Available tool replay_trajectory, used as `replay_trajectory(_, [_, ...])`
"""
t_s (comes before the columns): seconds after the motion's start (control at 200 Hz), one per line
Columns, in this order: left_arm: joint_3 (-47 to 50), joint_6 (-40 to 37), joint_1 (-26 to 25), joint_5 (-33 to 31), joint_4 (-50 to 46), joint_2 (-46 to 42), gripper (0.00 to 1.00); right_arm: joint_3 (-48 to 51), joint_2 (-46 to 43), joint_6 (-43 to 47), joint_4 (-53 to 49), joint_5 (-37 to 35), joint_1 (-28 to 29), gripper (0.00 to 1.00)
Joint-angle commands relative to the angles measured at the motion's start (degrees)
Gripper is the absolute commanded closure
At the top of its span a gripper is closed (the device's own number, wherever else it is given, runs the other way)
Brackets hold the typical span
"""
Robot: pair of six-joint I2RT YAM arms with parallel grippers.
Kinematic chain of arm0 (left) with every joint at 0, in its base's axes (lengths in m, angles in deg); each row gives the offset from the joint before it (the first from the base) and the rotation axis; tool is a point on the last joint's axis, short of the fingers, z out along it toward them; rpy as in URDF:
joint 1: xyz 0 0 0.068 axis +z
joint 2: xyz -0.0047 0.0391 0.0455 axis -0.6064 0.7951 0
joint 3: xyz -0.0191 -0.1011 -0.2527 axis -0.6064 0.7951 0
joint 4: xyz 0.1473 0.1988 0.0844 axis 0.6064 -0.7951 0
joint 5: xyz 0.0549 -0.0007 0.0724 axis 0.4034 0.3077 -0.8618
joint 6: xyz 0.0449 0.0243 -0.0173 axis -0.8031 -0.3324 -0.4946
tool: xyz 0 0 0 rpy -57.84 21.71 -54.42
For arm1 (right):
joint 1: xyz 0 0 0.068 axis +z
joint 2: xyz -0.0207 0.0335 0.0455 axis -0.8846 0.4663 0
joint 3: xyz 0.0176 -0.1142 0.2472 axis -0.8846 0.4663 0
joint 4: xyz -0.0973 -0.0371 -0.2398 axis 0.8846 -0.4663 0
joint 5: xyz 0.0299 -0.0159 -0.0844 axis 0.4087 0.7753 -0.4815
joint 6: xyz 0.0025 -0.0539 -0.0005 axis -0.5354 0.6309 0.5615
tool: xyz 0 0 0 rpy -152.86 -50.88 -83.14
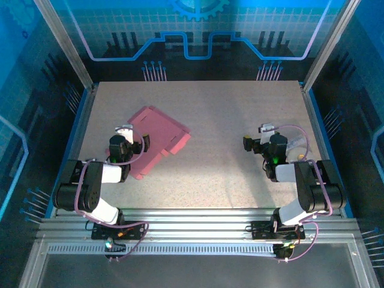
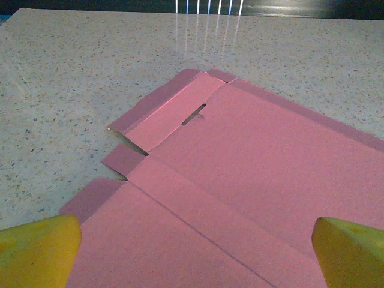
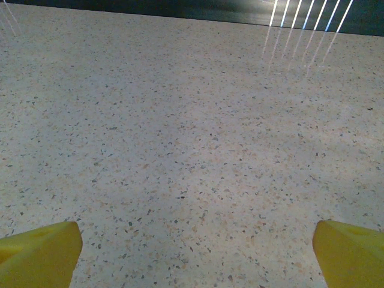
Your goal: Fold the paper box
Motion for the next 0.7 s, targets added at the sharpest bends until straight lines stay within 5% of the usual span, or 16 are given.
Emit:
replay_trajectory(0.0, [-1.1,0.8,-0.4,1.4,2.1,0.5,0.01,-1.2,0.6,0.8,2.0,0.5,0.7,0.0])
replay_trajectory(0.69, [2.3,0.5,-0.5,2.3,7.3,-0.5,0.01,2.2,-0.1,-0.4,7.8,1.3,-0.6,0.0])
